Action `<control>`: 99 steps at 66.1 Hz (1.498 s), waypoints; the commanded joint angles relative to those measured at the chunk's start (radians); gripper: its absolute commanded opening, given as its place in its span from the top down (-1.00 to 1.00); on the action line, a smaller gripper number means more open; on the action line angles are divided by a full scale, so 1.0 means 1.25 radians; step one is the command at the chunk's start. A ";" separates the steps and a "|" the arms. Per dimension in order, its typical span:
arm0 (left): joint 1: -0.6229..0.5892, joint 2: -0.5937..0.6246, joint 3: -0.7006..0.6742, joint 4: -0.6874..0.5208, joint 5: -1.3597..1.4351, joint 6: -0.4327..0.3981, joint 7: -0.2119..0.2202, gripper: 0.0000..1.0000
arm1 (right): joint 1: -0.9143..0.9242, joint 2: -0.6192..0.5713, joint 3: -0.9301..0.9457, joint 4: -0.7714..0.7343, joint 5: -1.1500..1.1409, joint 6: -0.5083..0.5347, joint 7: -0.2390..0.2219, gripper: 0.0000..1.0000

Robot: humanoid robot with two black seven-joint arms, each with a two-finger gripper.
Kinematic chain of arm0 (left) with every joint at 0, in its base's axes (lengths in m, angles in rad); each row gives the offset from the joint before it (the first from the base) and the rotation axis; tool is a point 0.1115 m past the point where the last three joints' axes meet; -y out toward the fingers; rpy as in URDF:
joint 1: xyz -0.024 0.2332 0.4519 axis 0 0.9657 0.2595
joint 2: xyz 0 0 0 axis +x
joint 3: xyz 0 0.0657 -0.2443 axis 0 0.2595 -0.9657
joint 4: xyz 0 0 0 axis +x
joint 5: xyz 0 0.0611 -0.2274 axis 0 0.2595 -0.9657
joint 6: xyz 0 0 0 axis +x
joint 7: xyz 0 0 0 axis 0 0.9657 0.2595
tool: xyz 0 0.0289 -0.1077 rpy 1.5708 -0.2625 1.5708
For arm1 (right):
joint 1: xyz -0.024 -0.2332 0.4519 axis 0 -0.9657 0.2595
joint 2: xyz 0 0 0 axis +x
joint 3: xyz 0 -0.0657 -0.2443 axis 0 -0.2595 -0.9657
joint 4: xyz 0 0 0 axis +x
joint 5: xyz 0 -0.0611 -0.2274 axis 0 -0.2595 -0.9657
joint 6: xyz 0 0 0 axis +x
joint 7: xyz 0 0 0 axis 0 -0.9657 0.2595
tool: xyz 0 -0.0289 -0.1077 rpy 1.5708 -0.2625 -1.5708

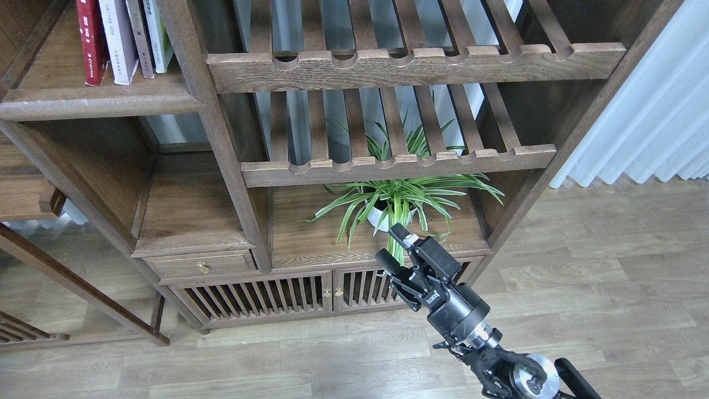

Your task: Organize books on shelf

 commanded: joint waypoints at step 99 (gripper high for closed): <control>0.446 0.002 0.046 0.000 0.074 -0.042 0.078 0.95 | 0.004 0.000 0.001 -0.012 0.000 0.000 0.000 -0.75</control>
